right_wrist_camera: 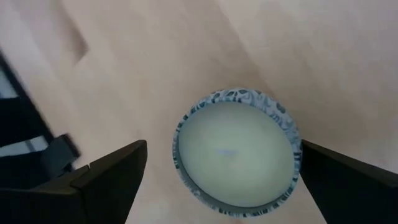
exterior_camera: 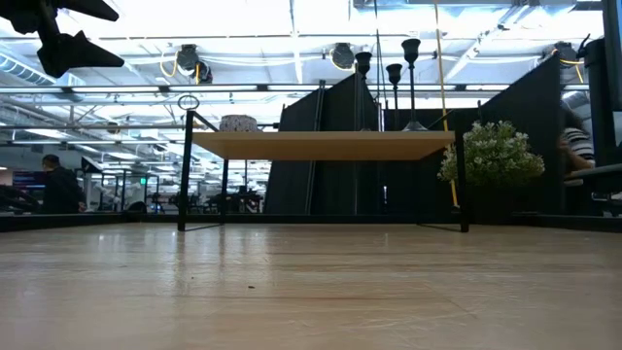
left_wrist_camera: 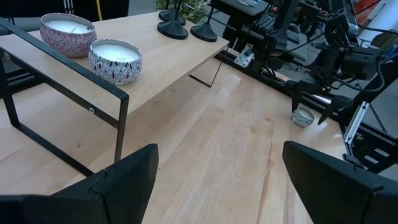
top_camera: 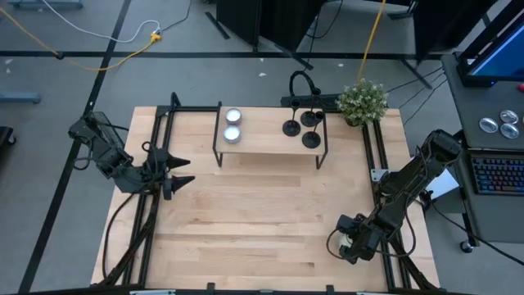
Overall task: Pick & Place candle stick holders
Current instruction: Put the green scented candle on the shelf
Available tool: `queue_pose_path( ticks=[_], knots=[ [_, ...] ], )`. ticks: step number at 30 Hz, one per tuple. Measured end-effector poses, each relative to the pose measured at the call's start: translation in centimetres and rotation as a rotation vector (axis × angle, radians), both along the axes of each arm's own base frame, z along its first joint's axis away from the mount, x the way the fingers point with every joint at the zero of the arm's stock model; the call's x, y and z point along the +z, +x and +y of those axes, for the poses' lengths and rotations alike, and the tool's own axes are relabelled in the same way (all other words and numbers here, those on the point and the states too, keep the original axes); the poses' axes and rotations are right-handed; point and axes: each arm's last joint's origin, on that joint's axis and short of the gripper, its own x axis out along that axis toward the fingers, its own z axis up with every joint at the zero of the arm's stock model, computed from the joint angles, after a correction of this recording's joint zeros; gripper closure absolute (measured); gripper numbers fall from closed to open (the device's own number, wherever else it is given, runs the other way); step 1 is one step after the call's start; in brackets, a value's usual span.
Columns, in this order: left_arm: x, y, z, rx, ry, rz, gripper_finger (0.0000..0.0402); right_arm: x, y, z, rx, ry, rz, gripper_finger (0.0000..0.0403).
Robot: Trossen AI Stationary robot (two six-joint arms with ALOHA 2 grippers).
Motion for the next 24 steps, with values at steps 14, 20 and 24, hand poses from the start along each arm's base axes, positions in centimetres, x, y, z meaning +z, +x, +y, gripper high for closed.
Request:
queue_pose_path(
  ticks=[14,20,24],
  knots=[
    [0.01,0.0,0.0,0.001,-0.004,-0.001,0.005,0.15,0.18,0.24,0.055,0.01,-0.039,0.0005],
    [0.0,0.0,0.0,0.0,-0.002,-0.001,0.005,0.1,0.11,0.15,0.055,0.0,-0.031,0.0005],
    [0.0,0.0,0.0,0.0,-0.001,-0.001,0.005,-0.01,-0.01,-0.01,0.031,-0.01,-0.009,0.0005]
  ],
)
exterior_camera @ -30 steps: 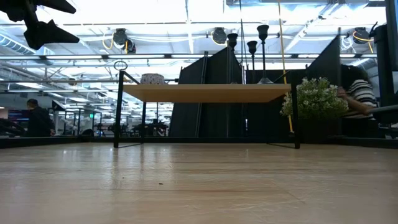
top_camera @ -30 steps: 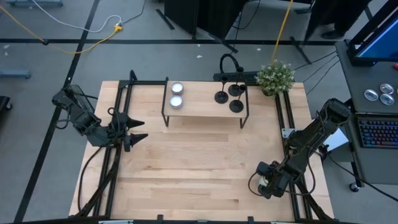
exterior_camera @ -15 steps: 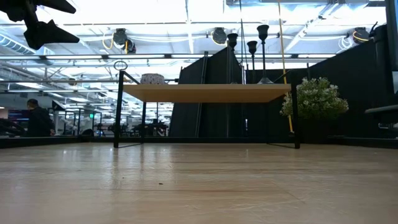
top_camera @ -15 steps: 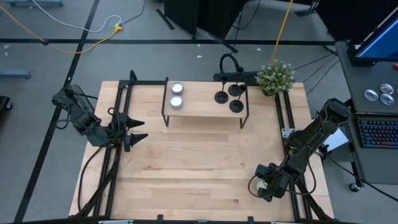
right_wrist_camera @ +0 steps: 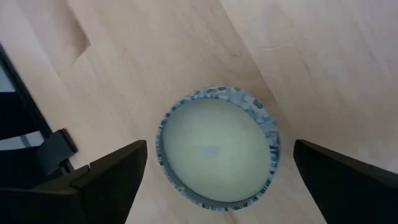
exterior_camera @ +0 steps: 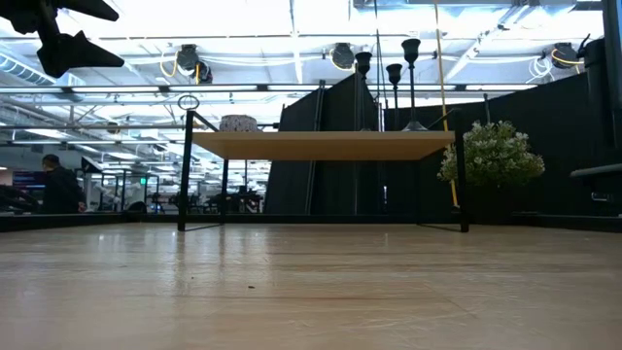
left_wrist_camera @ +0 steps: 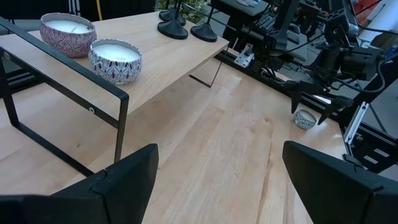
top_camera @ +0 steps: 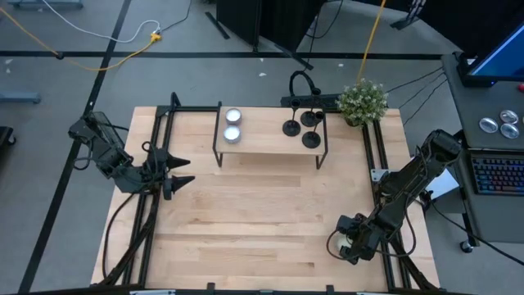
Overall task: Pick & Place candle stick holders
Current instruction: Put the green scented candle on the shelf
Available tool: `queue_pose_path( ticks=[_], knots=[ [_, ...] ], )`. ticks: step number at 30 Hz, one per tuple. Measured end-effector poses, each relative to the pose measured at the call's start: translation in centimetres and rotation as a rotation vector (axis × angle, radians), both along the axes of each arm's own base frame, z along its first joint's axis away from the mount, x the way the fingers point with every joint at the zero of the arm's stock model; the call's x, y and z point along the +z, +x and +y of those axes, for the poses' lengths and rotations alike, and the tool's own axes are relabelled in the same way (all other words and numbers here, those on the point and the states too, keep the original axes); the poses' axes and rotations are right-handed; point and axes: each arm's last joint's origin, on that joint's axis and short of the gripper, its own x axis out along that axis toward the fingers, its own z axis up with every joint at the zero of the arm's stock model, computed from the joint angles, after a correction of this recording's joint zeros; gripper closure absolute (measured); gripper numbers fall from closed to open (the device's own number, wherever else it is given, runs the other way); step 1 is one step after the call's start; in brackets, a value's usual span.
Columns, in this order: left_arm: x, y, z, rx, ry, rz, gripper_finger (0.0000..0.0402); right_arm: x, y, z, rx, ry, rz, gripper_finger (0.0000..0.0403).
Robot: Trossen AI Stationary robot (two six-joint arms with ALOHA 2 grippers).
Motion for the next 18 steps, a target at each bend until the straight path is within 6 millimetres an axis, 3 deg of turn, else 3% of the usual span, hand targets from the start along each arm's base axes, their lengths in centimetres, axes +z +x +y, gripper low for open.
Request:
queue_pose_path(
  ticks=[18],
  knots=[
    [0.0,0.0,0.0,0.002,0.0,-0.001,0.005,-1.3,-0.1,-1.3,-0.072,-0.02,0.038,0.0005]
  ],
)
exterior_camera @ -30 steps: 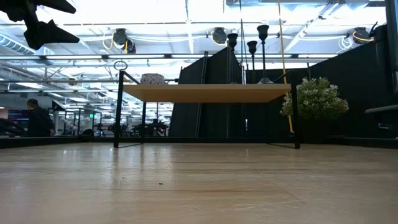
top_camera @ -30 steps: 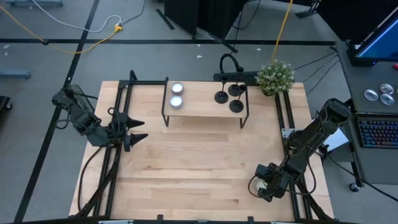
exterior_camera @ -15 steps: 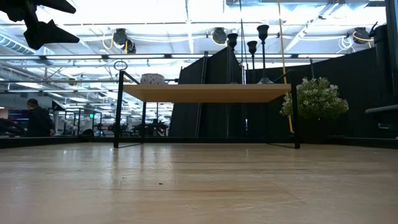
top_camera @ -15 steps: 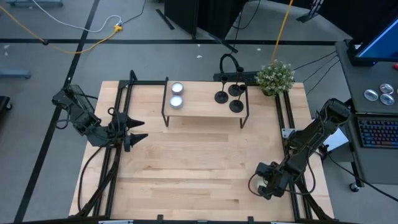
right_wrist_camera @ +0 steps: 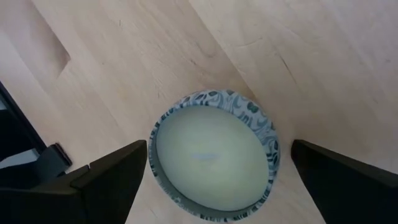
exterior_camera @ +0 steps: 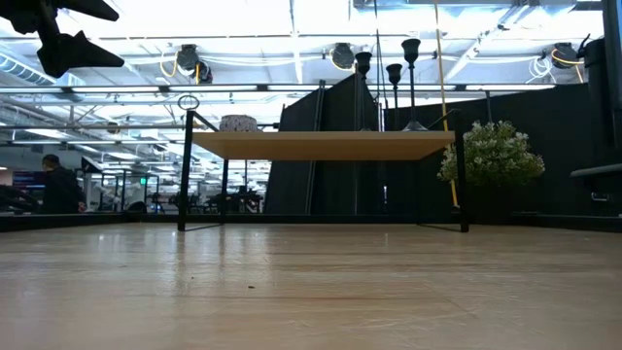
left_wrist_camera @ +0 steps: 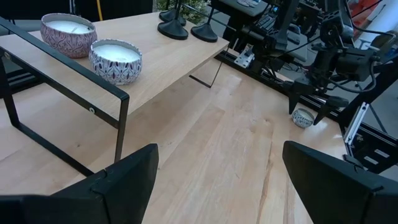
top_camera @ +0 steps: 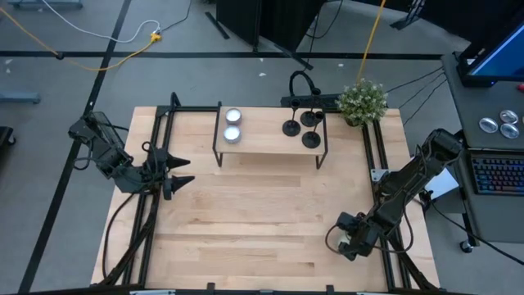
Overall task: Pick & Place candle stick holders
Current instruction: Put the green scented candle on the shelf
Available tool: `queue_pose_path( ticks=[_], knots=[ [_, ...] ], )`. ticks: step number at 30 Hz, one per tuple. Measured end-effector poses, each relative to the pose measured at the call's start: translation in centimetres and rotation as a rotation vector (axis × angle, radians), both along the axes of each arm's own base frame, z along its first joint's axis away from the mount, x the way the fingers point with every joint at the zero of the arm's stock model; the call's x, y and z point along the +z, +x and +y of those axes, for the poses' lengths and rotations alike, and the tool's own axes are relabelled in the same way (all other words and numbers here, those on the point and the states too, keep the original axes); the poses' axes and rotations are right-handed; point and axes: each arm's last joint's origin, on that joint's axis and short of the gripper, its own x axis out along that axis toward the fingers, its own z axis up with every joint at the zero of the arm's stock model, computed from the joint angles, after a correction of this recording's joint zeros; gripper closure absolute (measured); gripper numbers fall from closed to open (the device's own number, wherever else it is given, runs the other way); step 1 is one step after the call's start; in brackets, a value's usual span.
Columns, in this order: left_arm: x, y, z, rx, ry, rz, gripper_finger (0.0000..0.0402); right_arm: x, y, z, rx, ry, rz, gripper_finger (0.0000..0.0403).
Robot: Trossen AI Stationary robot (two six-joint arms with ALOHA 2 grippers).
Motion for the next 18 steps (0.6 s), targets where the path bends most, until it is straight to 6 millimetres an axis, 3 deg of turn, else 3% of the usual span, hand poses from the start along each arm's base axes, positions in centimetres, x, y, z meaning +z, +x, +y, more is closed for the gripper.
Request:
queue_pose_path(
  ticks=[18],
  knots=[
    [0.0,0.0,0.1,0.025,0.013,-0.009,0.005,-0.5,-0.8,-1.3,-0.029,-0.074,0.17,0.0009]
  ],
)
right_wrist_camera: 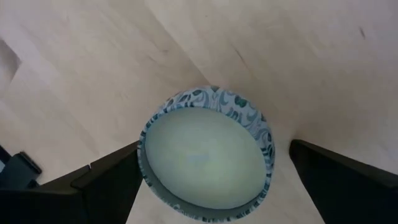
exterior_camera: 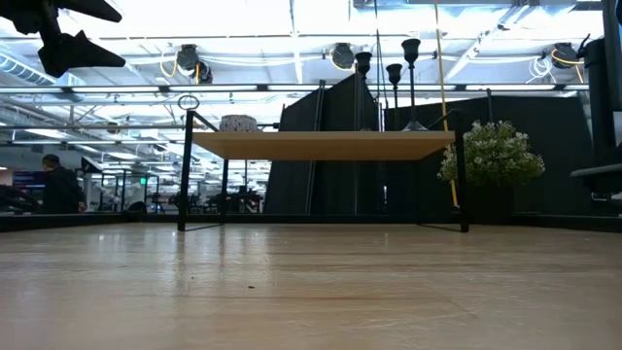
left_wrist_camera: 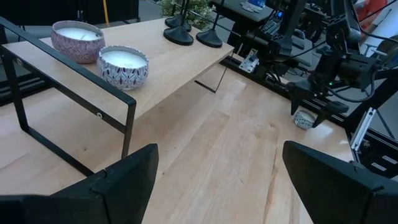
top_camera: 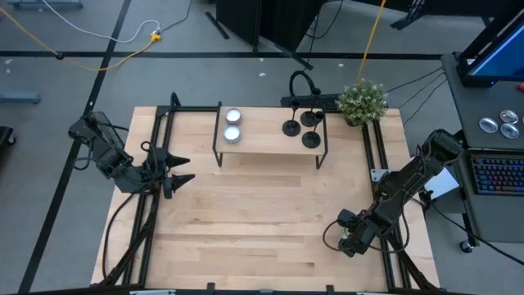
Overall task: Pick & Place candle stick holders
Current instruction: Put the green scented candle on the shelf
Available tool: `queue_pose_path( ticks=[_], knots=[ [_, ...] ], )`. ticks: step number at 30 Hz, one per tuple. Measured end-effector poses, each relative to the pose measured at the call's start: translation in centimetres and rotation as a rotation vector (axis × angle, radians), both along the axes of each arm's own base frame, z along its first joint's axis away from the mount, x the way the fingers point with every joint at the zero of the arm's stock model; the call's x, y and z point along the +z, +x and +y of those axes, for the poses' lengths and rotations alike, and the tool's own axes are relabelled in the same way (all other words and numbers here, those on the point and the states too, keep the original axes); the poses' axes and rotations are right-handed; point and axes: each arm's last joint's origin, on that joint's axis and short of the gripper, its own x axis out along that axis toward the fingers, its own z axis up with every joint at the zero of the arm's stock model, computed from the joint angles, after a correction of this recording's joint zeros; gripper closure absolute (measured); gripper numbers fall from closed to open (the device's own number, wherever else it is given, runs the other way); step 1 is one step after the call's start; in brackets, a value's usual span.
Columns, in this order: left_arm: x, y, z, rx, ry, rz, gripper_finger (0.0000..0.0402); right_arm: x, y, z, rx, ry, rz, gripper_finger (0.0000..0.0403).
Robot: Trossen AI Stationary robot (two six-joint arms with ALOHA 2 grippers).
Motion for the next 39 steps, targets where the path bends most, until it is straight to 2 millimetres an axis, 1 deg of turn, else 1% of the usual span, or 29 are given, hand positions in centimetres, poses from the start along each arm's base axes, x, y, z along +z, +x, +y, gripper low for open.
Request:
queue_pose_path(
  ticks=[11,26,29,35,37,39],
  knots=[
    [0.0,0.0,0.0,0.001,0.002,0.0,0.005,-0.14,-0.46,-0.52,-0.058,-0.047,0.058,0.001],
    [0.01,0.0,0.01,0.004,0.003,-0.001,0.005,-0.17,-0.65,-0.75,-0.098,-0.069,0.081,0.0013],
    [0.01,0.0,0.02,0.005,0.004,-0.001,0.005,-0.17,-0.65,-0.76,-0.101,-0.07,0.082,0.0033],
    [0.01,0.0,0.02,0.005,0.003,-0.001,0.005,-0.16,-0.6,-0.7,-0.104,-0.064,0.076,0.0098],
    [0.01,0.0,0.01,0.005,0.003,-0.001,0.005,-0.16,-0.59,-0.69,-0.104,-0.062,0.076,0.011],
    [0.0,0.0,0.01,0.005,0.003,-0.001,0.005,-0.15,-0.58,-0.68,-0.107,-0.062,0.075,0.0111]
  ],
)
